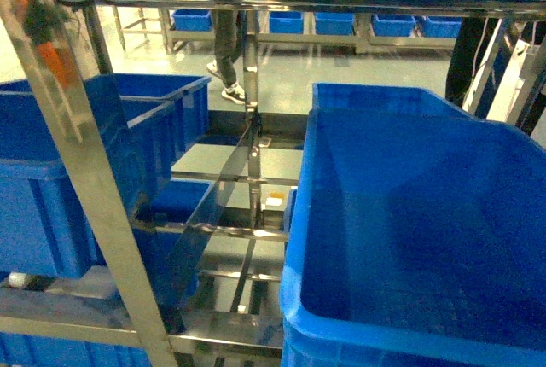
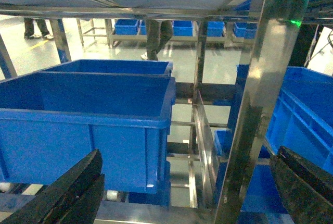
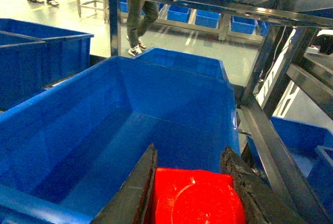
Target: Pick red block from blue box to shelf
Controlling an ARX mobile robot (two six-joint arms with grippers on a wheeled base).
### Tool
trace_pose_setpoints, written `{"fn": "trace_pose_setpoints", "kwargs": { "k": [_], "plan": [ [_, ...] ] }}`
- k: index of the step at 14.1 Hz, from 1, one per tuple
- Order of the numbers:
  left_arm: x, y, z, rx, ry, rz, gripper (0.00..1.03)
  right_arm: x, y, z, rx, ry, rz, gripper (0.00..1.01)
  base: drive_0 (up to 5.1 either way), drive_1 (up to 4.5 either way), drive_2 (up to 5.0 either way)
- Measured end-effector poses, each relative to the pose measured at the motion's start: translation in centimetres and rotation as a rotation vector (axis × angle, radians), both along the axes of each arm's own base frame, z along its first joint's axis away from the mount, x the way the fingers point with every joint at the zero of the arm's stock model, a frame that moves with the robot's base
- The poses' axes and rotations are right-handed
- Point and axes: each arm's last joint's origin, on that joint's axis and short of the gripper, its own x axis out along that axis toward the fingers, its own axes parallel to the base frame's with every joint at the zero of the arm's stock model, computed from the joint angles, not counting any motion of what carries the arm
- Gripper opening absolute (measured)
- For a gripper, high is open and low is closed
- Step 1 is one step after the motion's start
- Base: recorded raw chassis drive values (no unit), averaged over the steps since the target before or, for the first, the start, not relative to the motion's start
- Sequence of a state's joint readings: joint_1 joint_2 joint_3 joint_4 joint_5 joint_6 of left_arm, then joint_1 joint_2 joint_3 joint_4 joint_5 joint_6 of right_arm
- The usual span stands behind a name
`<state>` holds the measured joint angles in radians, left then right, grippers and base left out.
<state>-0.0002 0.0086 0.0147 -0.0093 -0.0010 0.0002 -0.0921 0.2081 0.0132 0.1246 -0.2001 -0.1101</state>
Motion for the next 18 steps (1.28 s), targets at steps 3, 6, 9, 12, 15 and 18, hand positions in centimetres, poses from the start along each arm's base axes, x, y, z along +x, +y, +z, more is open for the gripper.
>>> {"fn": "trace_pose_setpoints", "kwargs": {
  "k": [3,6,9,12,15,18],
  "plan": [
    [0.0,0.0,0.02,0.0,-0.002,0.0,0.98,0.0,0.0,-0.04,0.0,0.005,0.0,0.29,0.0,0.0,0.0],
    [0.0,0.0,0.05,0.0,-0.005,0.0,0.98,0.0,0.0,0.02,0.0,-0.002,0.0,0.29,0.0,0.0,0.0],
    [0.0,0.0,0.05,0.0,-0.005,0.0,0.98,0.0,0.0,0.02,0.0,-0.002,0.0,0.29,0.0,0.0,0.0],
    [0.0,0.0,0.05,0.0,-0.005,0.0,0.98,0.0,0.0,0.02,0.0,-0.002,0.0,0.29,0.0,0.0,0.0],
    [0.0,0.0,0.05,0.0,-0.005,0.0,0.98,0.0,0.0,0.02,0.0,-0.002,0.0,0.29,0.0,0.0,0.0],
    [0.0,0.0,0.05,0.0,-0.005,0.0,0.98,0.0,0.0,0.02,0.0,-0.002,0.0,0.29,0.0,0.0,0.0]
  ]
}}
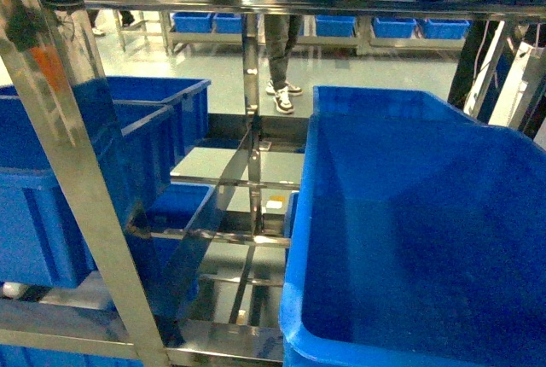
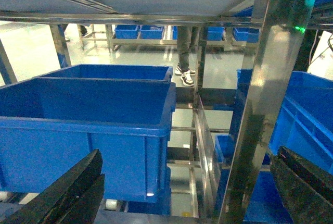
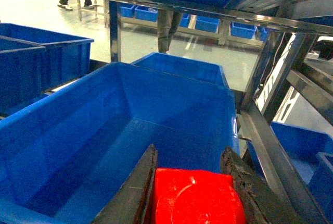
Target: Pick red block from blue box to shelf
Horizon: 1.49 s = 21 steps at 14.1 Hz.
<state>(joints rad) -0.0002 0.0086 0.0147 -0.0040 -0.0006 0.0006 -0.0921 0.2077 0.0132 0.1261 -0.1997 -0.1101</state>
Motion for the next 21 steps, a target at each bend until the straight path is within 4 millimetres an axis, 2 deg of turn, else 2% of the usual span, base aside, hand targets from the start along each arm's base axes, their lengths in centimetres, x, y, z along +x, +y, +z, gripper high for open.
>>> {"fn": "trace_pose_setpoints", "kwargs": {
  "k": [21],
  "plan": [
    [0.0,0.0,0.0,0.0,0.0,0.0,0.98,0.11,0.0,0.16,-0.001,-0.015,0.001,0.29,0.0,0.0,0.0]
  ]
}}
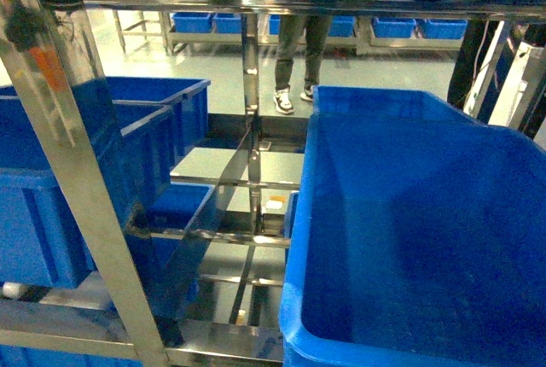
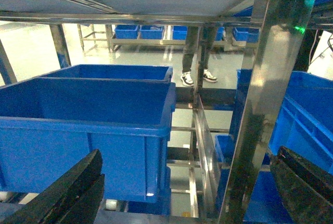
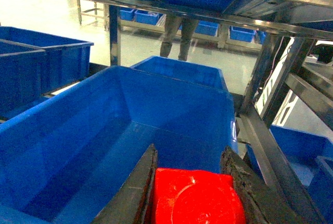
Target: Pick red block from blue box to shelf
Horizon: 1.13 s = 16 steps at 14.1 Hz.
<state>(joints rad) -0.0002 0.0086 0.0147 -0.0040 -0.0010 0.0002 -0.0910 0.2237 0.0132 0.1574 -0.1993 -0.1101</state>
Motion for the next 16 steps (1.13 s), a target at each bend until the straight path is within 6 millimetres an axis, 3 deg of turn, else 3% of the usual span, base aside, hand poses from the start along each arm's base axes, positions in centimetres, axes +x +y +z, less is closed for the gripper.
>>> {"fn": "trace_pose_setpoints", "kwargs": {
  "k": [6,11,12,13,16],
  "plan": [
    [0.0,0.0,0.0,0.0,0.0,0.0,0.98,0.8,0.4,0.0,-0.005,0.003,0.026,0.29,0.0,0.0,0.0],
    [0.0,0.0,0.0,0.0,0.0,0.0,0.98,3.4,0.9,-0.8,-0.025,0.001,0.042,0.29,0.0,0.0,0.0],
    [0.0,0.0,0.0,0.0,0.0,0.0,0.98,4.0,0.9,-1.3,-0.029,0.011,0.042,0.29,0.0,0.0,0.0],
    [0.0,0.0,0.0,0.0,0.0,0.0,0.98,5.7,1.0,-3.2,-0.045,0.043,0.039,0.29,0.0,0.0,0.0],
    [0.0,0.0,0.0,0.0,0.0,0.0,0.98,6.5,1.1,-6.5,-0.051,0.198,0.045,0.29,0.0,0.0,0.0]
  ]
}}
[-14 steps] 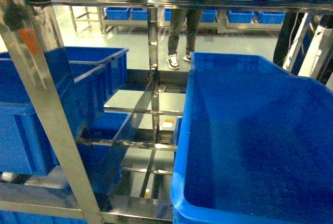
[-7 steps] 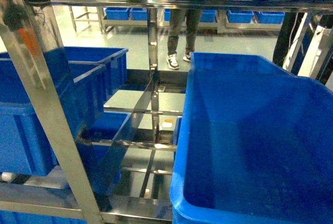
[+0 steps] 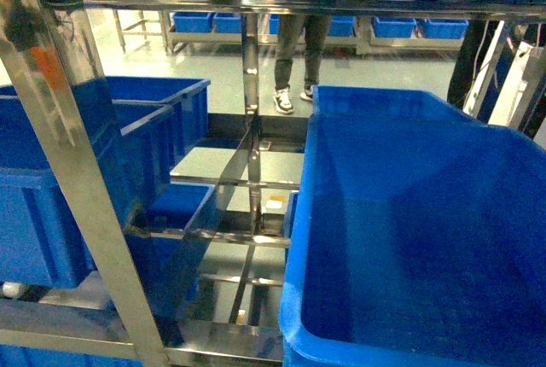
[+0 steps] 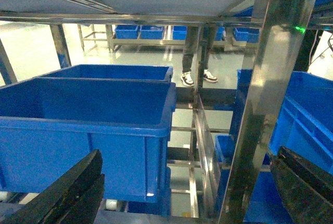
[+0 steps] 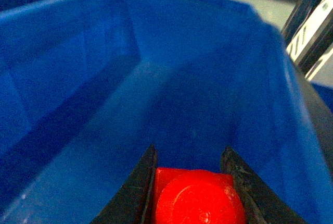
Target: Pick red block from blue box to shelf
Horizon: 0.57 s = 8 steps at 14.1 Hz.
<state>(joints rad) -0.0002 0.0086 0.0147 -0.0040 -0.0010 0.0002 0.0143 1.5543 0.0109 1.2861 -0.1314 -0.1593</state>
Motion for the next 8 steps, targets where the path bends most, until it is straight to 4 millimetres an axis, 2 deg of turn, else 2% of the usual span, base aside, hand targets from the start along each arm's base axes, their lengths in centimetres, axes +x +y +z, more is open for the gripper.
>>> {"fn": "trace_pose_setpoints", "kwargs": {
  "k": [2,6,8],
  "plan": [
    [0.0,0.0,0.0,0.0,0.001,0.0,0.98,0.3,0.0,-1.2,0.001,0.068,0.005,0.29,0.0,0.0,0.0],
    [0.0,0.0,0.0,0.0,0.0,0.0,0.98,0.9,0.1,-1.2,-0.002,0.065,0.013,0.29,0.0,0.0,0.0],
    [0.0,0.0,0.0,0.0,0.0,0.0,0.98,2.2,0.1,-0.6,-0.015,0.027,0.013,0.29,0.0,0.0,0.0]
  ]
}}
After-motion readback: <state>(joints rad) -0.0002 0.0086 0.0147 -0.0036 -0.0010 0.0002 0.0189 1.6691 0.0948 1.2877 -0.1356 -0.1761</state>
